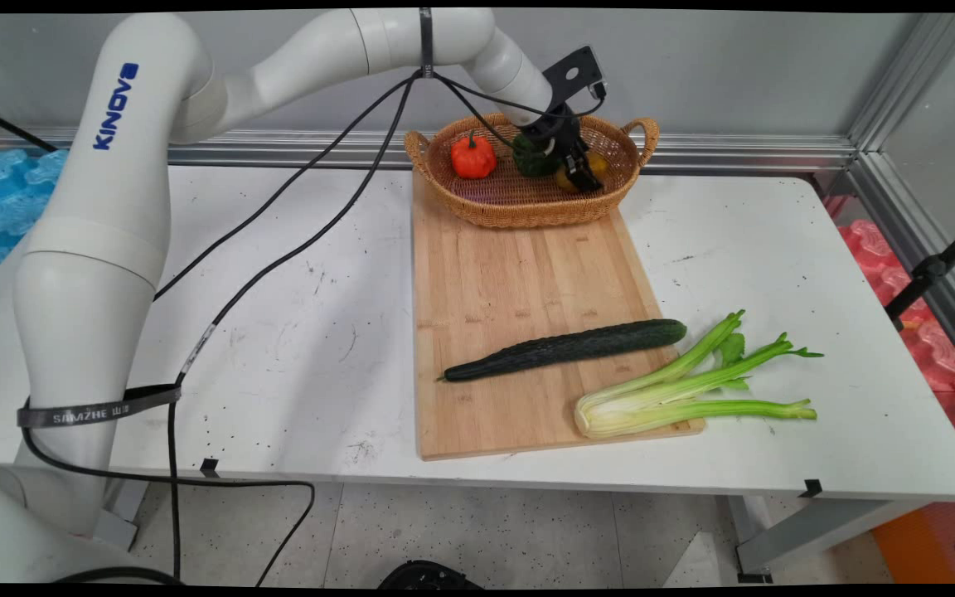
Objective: Place the picked object in the vegetable basket
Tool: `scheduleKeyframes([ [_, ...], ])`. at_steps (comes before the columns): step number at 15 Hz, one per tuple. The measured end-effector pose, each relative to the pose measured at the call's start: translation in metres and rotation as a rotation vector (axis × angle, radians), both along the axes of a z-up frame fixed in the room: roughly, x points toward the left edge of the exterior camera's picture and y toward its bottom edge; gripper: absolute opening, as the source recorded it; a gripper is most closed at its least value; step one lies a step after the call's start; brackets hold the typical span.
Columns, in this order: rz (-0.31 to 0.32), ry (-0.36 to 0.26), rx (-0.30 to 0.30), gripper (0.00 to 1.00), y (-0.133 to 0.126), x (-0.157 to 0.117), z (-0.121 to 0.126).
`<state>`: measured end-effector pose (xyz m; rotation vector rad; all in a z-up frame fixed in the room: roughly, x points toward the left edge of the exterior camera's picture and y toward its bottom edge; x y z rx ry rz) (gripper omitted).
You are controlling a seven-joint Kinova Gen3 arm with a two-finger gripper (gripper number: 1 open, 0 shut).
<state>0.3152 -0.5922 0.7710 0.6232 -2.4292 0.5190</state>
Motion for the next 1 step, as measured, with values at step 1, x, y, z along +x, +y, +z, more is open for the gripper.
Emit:
scheduleKeyframes([
  [1, 0.0, 0.002, 0.001, 1.0, 0.0, -0.0002, -0.0003],
])
